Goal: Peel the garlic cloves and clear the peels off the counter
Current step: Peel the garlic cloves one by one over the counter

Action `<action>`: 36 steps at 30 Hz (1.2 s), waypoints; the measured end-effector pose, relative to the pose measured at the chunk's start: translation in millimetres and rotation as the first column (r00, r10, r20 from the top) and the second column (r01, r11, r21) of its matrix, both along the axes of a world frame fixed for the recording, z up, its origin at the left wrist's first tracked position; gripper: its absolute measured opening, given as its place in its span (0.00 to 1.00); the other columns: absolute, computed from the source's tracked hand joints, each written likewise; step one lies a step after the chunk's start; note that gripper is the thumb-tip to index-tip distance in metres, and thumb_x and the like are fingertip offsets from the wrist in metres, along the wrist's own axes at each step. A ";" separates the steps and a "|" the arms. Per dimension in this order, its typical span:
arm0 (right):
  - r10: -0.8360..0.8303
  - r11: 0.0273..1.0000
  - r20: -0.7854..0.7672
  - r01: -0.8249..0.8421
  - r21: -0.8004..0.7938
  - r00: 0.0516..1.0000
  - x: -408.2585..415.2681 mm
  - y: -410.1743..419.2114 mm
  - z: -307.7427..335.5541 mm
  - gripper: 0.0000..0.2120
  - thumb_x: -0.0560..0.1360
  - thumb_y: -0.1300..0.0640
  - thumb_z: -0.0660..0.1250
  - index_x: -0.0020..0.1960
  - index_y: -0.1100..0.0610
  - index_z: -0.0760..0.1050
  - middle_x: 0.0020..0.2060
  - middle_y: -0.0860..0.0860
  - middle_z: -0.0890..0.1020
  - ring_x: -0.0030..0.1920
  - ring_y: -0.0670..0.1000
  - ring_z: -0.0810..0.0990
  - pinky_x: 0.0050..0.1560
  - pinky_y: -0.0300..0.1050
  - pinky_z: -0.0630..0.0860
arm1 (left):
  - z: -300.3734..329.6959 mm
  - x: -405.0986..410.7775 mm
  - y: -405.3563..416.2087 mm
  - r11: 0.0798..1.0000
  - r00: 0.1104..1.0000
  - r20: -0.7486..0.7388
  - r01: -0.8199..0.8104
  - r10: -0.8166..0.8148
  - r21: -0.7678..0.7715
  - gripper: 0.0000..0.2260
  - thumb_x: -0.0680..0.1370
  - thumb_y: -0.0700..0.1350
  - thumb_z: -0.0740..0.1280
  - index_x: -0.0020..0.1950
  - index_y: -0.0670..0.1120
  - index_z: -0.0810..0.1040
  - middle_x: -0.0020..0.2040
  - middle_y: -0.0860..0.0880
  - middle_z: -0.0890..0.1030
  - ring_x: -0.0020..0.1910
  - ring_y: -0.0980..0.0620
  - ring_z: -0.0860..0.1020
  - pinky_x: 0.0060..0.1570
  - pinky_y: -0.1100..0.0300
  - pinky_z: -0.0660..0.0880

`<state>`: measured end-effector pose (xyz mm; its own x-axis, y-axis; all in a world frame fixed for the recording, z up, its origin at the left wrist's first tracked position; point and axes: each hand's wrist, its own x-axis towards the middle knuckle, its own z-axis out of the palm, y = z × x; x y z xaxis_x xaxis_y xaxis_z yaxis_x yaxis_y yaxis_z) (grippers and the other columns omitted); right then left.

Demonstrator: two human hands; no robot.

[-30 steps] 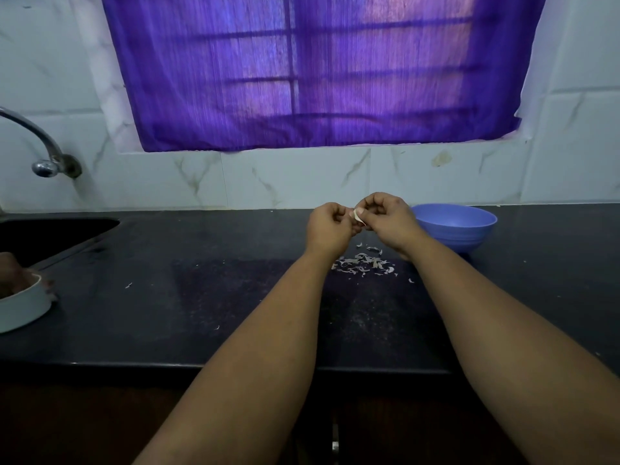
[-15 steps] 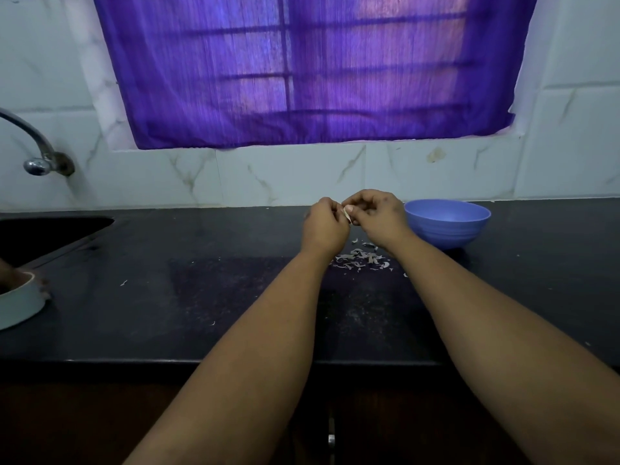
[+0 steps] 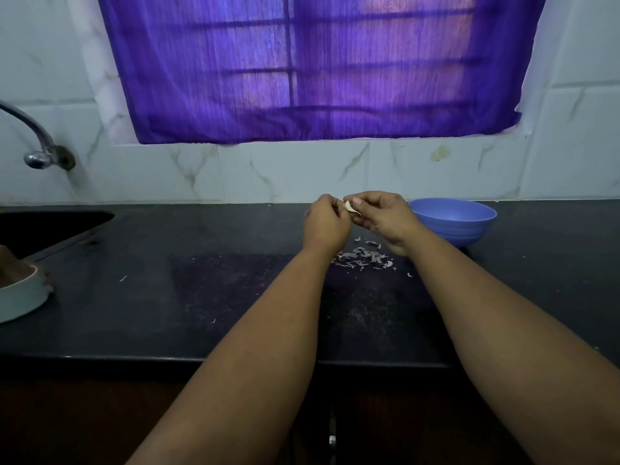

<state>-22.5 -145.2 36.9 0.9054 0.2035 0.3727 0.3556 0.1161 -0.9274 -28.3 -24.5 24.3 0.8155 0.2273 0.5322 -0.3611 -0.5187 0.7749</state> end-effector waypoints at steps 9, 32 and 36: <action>-0.085 0.996 -0.037 0.085 -0.012 0.996 -0.3 -4.3 1.4 0.09 0.75 0.69 0.67 0.55 0.64 0.78 0.40 0.57 0.82 0.41 0.49 0.82 0.42 0.34 0.79 | 0.6 -2.3 -0.4 0.993 0.995 -0.052 0.085 -0.089 -0.078 0.04 0.79 0.43 0.61 0.49 0.44 0.74 0.48 0.43 0.81 0.48 0.44 0.80 0.47 0.49 0.79; 0.064 0.995 -0.117 -0.054 0.087 0.991 -5.6 -12.9 10.3 0.06 0.77 0.68 0.64 0.50 0.60 0.76 0.37 0.56 0.80 0.32 0.44 0.78 0.38 0.33 0.78 | 18.5 -17.0 5.1 0.591 0.832 -0.004 0.391 -0.555 -0.706 0.06 0.78 0.33 0.65 0.41 0.38 0.77 0.28 0.49 0.81 0.26 0.59 0.78 0.29 0.71 0.75; 0.023 0.998 -0.095 -0.018 0.054 0.995 -6.4 -10.1 8.9 0.02 0.78 0.63 0.65 0.49 0.60 0.77 0.39 0.54 0.80 0.36 0.47 0.77 0.40 0.33 0.78 | 18.6 -15.9 3.0 0.567 0.854 -0.016 0.331 -0.520 -0.754 0.06 0.78 0.32 0.64 0.41 0.37 0.76 0.32 0.46 0.80 0.26 0.58 0.78 0.29 0.70 0.75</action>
